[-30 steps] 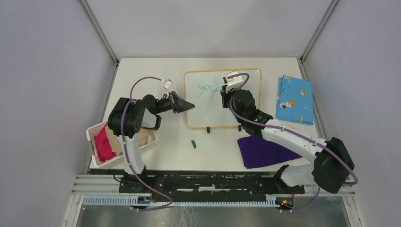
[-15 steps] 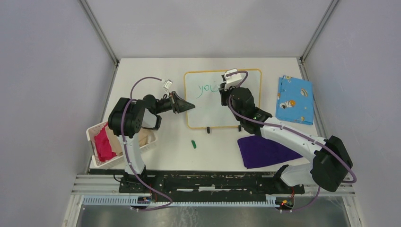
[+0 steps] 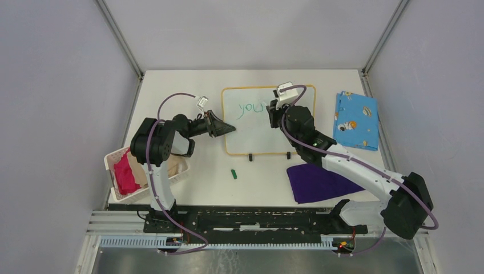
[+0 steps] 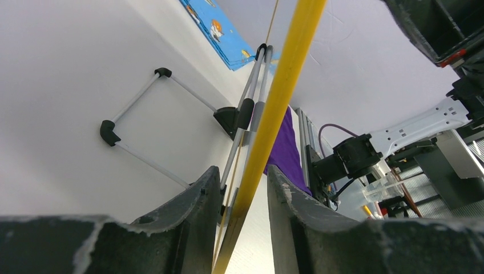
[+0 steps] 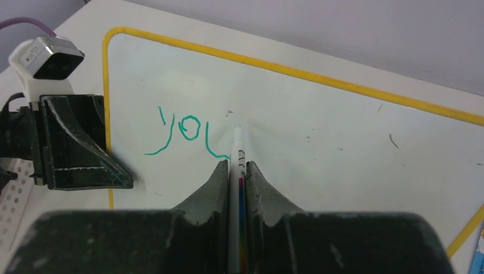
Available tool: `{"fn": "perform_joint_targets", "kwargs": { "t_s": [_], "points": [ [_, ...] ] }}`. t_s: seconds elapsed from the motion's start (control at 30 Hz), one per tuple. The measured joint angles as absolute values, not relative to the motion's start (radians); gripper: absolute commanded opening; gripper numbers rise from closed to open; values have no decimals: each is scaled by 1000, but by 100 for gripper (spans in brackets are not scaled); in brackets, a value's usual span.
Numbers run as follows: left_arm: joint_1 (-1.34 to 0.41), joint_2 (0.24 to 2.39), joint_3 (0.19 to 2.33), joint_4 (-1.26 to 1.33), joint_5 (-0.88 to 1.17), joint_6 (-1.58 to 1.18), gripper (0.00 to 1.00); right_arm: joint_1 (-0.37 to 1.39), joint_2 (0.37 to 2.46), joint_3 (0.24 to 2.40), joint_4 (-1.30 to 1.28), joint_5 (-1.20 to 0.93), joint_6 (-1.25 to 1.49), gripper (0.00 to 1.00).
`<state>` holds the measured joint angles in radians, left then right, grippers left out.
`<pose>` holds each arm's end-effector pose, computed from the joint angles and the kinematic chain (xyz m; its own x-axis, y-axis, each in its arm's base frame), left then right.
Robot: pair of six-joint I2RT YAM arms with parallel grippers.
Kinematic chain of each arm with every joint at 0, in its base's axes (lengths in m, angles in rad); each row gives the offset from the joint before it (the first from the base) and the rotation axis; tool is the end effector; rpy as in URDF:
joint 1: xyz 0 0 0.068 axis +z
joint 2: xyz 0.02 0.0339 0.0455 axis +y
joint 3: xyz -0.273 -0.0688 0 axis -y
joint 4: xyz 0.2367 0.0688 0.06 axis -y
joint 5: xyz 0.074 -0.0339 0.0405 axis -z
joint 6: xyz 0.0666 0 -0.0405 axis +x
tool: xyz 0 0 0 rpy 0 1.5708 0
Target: Write a sentence on the whiteboard
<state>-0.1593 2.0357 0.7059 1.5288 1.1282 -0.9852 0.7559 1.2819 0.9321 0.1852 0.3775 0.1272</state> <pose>0.3436 -0.1162 0.1623 -0.6776 -0.2526 -0.6907 0.6836 0.1299 -0.7182 0.2491 0.2011 0.3282 -0.1656 0.0060 -0.9862 -0.3549 0.9326 0.0652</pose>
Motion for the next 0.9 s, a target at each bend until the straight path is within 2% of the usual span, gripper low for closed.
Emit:
{"fn": "perform_joint_targets", "kwargs": {
  "t_s": [0.27,0.47,0.9],
  "points": [
    [-159,2035,706,1529,1128,-987,40,754,1121,868,171,406,123,0],
    [-161,2035,706,1529,1128,-988,38,747,1112,810,167,472,111,0],
    [-166,2035,712,1530,1127,-1000,14,744,1112,793,193,474,111,0]
  ]
}}
